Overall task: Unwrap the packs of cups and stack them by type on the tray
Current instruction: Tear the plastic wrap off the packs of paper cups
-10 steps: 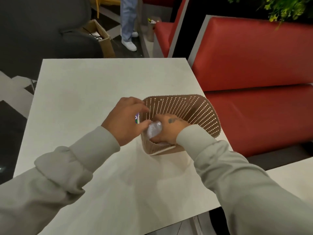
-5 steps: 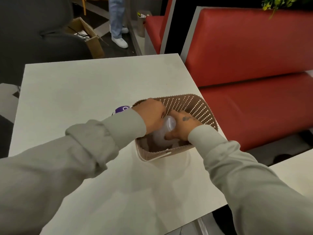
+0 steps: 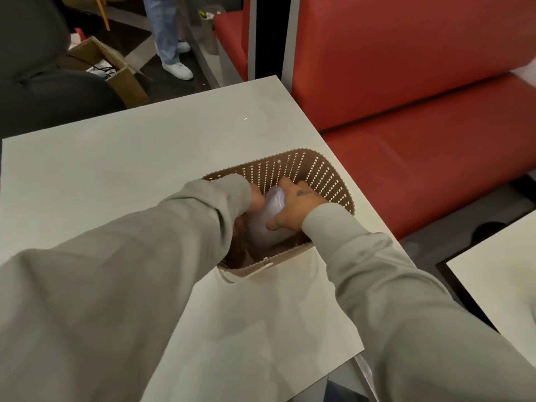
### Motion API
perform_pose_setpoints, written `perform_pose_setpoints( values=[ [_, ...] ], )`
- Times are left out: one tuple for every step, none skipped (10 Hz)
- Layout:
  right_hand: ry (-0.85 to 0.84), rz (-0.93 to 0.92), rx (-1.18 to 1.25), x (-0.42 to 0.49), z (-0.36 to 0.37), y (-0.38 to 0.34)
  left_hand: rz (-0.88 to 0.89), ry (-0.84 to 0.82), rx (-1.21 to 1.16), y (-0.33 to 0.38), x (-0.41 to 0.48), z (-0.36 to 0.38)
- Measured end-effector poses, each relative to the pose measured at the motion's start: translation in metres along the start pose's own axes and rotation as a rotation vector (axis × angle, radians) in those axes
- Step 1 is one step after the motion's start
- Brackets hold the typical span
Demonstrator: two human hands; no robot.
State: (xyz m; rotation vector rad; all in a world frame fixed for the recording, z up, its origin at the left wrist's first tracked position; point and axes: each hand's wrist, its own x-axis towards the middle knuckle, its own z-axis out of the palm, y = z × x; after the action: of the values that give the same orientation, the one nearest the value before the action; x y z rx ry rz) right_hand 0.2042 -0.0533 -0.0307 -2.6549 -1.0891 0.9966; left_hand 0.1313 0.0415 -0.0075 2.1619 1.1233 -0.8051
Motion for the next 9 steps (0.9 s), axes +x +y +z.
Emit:
perform_pose_setpoints(
  values=[
    [0.009,-0.006,0.029,-0.001,0.001,0.004,-0.096,-0.027,-0.295,-0.013,0.032,0.018],
    [0.02,-0.025,0.042,-0.002,0.001,0.004,-0.145,-0.17,-0.381,-0.015,0.044,0.027],
    [0.027,-0.051,0.055,-0.006,-0.002,0.002,-0.161,-0.219,-0.444,-0.012,0.037,0.026],
    [0.04,-0.053,0.065,-0.012,-0.009,0.001,-0.123,-0.205,-0.467,-0.016,0.045,0.022],
    [0.09,-0.063,0.099,-0.027,-0.024,0.001,-0.076,-0.131,-0.546,-0.018,0.03,0.014],
    [0.176,-0.113,0.154,-0.048,-0.043,-0.002,0.02,-0.089,-0.618,-0.01,0.003,0.003],
    [0.27,-0.177,0.191,-0.073,-0.062,-0.004,0.111,-0.029,-0.761,-0.007,-0.017,-0.008],
    [0.38,-0.215,0.235,-0.103,-0.079,-0.004,0.168,0.022,-0.892,-0.004,-0.042,-0.02],
    [0.467,-0.232,0.274,-0.135,-0.094,-0.001,0.248,0.06,-1.0,0.004,-0.071,-0.024]
  ],
)
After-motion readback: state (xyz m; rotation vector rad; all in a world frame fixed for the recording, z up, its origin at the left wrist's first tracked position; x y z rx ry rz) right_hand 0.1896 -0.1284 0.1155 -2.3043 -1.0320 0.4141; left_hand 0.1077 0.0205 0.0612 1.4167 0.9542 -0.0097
